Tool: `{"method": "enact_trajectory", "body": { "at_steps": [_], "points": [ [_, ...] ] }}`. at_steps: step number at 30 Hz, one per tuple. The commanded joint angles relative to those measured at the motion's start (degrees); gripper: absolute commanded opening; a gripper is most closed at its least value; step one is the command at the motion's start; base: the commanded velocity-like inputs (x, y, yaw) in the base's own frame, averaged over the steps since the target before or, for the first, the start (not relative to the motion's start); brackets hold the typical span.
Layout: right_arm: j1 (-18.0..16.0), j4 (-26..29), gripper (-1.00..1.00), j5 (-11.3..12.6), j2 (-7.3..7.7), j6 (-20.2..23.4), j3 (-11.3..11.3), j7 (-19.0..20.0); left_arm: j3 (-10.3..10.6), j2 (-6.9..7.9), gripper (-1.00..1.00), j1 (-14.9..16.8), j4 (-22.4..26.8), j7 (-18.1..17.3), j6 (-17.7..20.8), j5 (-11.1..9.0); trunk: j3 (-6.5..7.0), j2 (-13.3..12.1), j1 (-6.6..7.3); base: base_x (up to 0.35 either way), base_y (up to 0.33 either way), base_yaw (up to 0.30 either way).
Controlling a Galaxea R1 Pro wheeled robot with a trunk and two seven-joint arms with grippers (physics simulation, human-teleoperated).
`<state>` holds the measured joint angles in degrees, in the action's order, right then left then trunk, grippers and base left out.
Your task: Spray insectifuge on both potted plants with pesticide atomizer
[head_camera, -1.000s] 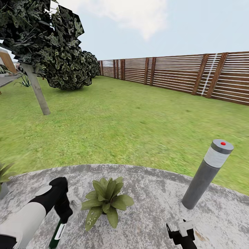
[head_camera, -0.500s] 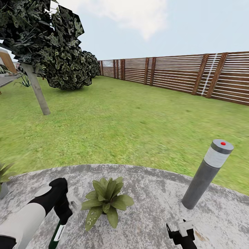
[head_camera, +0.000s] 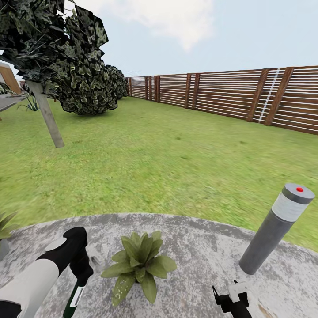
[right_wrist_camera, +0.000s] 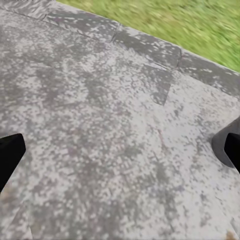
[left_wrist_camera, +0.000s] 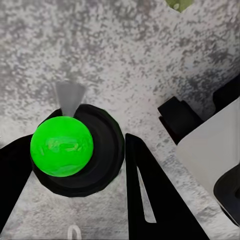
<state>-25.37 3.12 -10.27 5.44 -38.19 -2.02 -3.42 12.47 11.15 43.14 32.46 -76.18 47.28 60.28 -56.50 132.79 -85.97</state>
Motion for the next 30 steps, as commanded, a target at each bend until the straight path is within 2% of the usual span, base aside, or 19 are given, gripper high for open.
{"method": "enact_trajectory", "body": {
  "at_steps": [1,5,8,12,22,30],
  "points": [
    [-0.1,0.0,1.00,-0.4,0.01,-0.1,-0.2,-0.4,0.3,-0.09,-1.00,0.1,0.1,-0.4,0.5,0.2,-0.05,0.0,0.01,0.017,0.010,0.000],
    [0.0,0.0,1.00,-0.3,0.01,-0.1,-0.2,-0.4,0.4,-0.31,-1.00,0.1,0.1,-0.2,0.5,0.2,-0.05,0.0,0.01,0.005,0.003,0.000],
    [0.0,0.0,1.00,-0.3,0.01,-0.1,-0.2,-0.4,0.1,-0.17,-1.00,-0.1,-0.7,3.1,0.5,-0.3,-0.05,0.0,0.01,0.000,0.000,0.000],
    [0.0,0.0,1.00,-0.3,0.01,-0.1,-0.2,-0.4,-0.1,0.00,-1.00,-0.2,-3.3,4.7,-0.4,-0.7,-0.05,0.0,0.01,0.000,0.000,0.000],
    [0.0,0.0,1.00,-0.4,0.01,-0.1,-0.2,-0.4,-0.4,-1.22,-1.00,-0.1,-2.2,4.9,-1.2,-0.9,-0.05,0.0,0.01,0.000,0.000,0.000],
    [0.0,0.0,1.00,-0.3,0.01,-0.1,-0.2,-0.4,-0.7,-1.34,-1.00,-0.1,-0.6,4.9,-1.1,-0.9,-0.05,0.0,0.01,0.000,0.000,0.000]
  ]
}}
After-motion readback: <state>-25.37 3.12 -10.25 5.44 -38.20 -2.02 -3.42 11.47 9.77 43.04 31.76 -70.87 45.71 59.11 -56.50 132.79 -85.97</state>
